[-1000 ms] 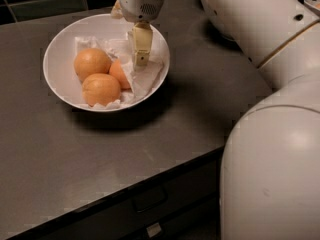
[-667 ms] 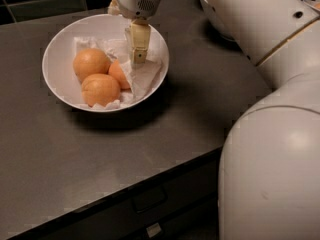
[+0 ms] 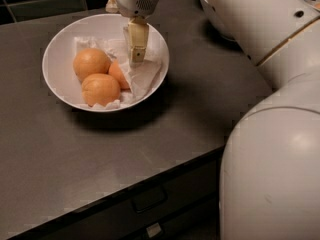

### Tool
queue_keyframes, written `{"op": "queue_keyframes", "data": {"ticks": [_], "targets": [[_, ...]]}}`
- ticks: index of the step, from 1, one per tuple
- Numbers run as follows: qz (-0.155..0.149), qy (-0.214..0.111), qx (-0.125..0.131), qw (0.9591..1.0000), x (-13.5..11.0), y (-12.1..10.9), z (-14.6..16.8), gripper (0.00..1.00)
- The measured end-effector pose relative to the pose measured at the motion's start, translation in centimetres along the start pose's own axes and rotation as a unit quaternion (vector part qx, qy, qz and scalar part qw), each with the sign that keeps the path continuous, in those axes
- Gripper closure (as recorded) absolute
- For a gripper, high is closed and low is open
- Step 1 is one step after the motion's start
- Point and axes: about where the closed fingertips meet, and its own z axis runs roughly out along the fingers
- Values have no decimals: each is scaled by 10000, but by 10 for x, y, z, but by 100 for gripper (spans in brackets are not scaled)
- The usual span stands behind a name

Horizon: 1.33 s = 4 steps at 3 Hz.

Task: Pick orange from white bowl

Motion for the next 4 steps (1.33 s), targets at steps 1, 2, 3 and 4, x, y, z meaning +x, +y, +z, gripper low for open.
{"op": "queue_keyframes", "data": {"ticks": [1,2,3,4], "targets": [[-64,90,155,9998,1,-5,-13,0],[-134,134,222,9996,2,-11,-21,0],[-229,-5,109,9997,4,-18,-11,0],[-399,-147,237,9988,6,-52,4,0]]}}
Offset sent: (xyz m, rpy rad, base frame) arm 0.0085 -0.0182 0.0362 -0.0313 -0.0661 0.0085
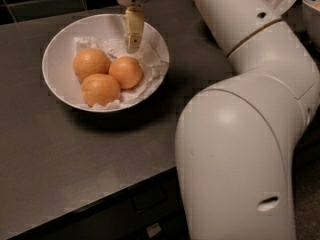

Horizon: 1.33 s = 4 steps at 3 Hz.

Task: Pick orange from white bowl

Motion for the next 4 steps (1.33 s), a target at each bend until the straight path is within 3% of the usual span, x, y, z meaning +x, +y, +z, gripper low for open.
{"op": "queue_keyframes", "data": {"ticks": [2,3,4], "targets": [[122,-69,-48,9999,-5,5,6,0],[238,-149,-202,9994,-15,18,11,0],[377,-149,-296,9987,-18,32,10,11]]}}
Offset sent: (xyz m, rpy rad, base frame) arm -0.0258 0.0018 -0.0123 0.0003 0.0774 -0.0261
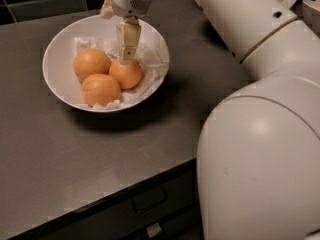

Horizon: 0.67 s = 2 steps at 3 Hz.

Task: Pick orange from white bowl

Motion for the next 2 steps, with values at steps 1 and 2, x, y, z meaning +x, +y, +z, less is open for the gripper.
{"op": "queue_keyframes", "data": {"ticks": [1,2], "targets": [[130,-3,-35,9999,6,9,2,22],[219,-5,-104,9997,15,14,8,27]]}}
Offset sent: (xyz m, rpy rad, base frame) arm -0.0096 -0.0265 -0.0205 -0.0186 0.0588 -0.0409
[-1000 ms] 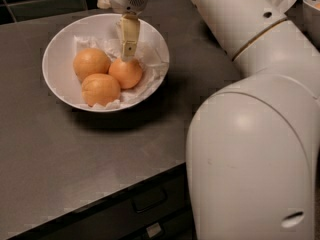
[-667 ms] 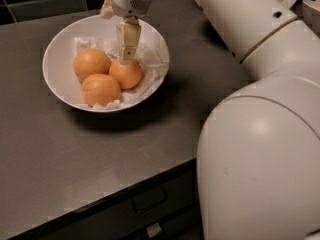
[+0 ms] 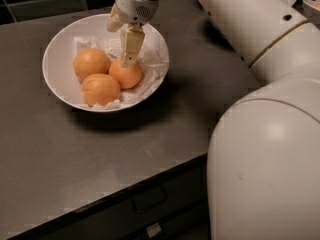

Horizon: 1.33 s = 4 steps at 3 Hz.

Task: Pick orange from white bowl

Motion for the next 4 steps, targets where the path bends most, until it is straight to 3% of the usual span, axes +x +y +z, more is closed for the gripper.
{"op": "queue_keyframes", "data": {"ticks": [3,4], "targets": [[31,-49,-178,9998,5,4,12,30],[2,-37,-348,9994,-1,8,16,30]]}}
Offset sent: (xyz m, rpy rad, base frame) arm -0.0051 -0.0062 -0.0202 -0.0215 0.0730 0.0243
